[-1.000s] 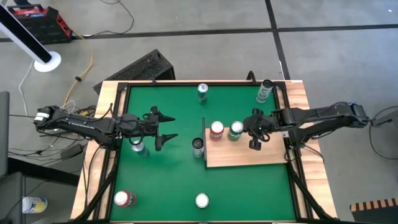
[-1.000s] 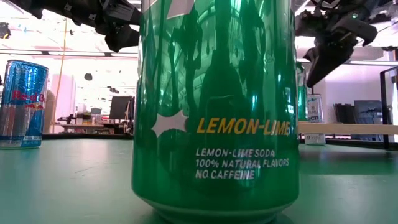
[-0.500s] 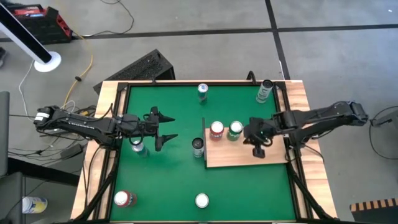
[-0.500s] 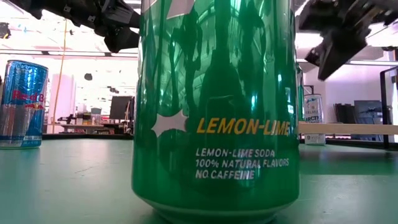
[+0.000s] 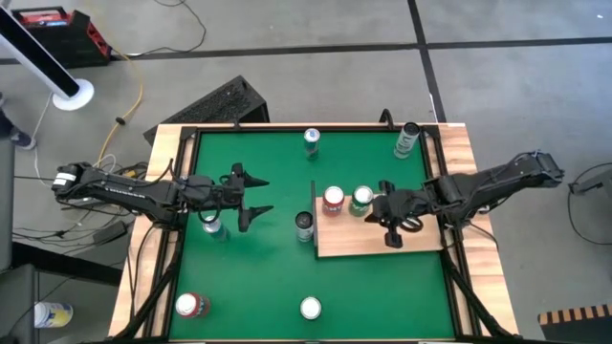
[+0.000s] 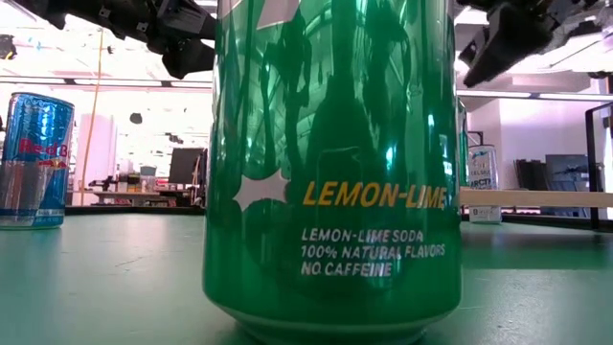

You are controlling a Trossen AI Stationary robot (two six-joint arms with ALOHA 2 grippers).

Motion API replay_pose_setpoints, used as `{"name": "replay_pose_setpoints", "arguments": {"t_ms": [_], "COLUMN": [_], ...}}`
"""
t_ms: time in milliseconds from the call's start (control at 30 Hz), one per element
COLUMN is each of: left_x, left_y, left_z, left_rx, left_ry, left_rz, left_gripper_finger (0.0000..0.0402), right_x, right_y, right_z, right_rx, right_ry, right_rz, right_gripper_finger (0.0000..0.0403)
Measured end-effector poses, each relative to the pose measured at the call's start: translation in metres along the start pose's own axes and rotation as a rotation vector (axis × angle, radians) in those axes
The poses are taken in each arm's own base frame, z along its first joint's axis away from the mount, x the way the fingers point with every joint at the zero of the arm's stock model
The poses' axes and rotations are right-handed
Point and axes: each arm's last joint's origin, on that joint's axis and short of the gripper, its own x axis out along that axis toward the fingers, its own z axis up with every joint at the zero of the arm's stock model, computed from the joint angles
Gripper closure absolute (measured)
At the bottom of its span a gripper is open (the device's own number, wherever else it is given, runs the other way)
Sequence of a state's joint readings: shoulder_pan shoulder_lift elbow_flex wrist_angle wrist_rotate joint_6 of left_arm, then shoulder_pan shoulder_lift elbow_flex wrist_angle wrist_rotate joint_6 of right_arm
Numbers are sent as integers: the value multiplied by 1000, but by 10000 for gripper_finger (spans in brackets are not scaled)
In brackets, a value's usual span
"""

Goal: Place canned beverage on shelf
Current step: Put the bottom blue soda can on the shelf

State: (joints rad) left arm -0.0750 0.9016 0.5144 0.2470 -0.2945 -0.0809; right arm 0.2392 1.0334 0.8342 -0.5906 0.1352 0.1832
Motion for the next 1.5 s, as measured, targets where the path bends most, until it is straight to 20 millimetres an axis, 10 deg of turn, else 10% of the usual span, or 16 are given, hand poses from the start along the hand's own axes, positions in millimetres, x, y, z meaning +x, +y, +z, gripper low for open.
{"name": "replay_pose_setpoints", "arguments": {"t_ms": [500,833,1500], "left_x": [-33,-67,-70], "left_y": [-13,-20,-22], "left_z": [52,33,-16], "left_rx": [-187,-300,-289], "left_ry": [538,856,1042], "left_rz": [16,194,246], "left_gripper_finger": [68,68,68], "right_x": [-23,-23,-22], "right_y": [1,0,-4], "right_z": [6,7,7], "right_rx": [-111,-173,-175], "right_ry": [-91,-98,-92], "right_rz": [20,11,2], "right_gripper_finger": [377,377,376]}}
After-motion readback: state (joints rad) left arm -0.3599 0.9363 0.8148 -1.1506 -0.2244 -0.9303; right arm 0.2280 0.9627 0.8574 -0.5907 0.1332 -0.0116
